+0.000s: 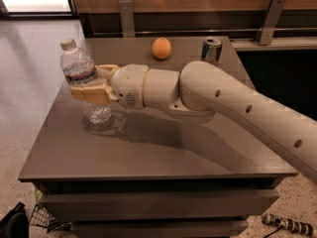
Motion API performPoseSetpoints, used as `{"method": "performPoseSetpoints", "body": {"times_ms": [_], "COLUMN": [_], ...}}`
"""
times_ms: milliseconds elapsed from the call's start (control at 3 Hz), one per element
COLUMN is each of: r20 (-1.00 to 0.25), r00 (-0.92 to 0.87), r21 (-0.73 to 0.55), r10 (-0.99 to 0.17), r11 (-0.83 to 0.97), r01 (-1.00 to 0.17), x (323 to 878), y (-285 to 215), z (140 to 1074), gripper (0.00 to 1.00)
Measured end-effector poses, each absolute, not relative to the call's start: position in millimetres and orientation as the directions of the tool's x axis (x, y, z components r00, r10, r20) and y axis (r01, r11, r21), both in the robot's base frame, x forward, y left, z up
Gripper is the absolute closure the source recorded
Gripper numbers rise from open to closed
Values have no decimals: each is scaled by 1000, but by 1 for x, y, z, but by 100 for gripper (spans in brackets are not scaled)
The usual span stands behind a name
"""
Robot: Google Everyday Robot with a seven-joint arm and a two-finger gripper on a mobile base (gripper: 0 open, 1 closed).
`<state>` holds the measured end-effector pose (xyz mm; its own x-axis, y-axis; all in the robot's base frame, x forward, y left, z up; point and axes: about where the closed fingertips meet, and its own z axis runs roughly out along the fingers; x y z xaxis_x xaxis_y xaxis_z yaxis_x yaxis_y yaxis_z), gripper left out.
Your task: Place water bottle upright
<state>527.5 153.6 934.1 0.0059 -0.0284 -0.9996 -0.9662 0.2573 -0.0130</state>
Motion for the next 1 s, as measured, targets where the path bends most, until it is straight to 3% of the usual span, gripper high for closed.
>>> {"method": "performPoseSetpoints", "body": {"times_ms": [1000], "r20": [-1000], "r00": [3], "r21": [-4], "r10": [-4], "r11": [303], "r01": [-953], "x": [512], "y": [141], "z": [898], "gripper": [100]}}
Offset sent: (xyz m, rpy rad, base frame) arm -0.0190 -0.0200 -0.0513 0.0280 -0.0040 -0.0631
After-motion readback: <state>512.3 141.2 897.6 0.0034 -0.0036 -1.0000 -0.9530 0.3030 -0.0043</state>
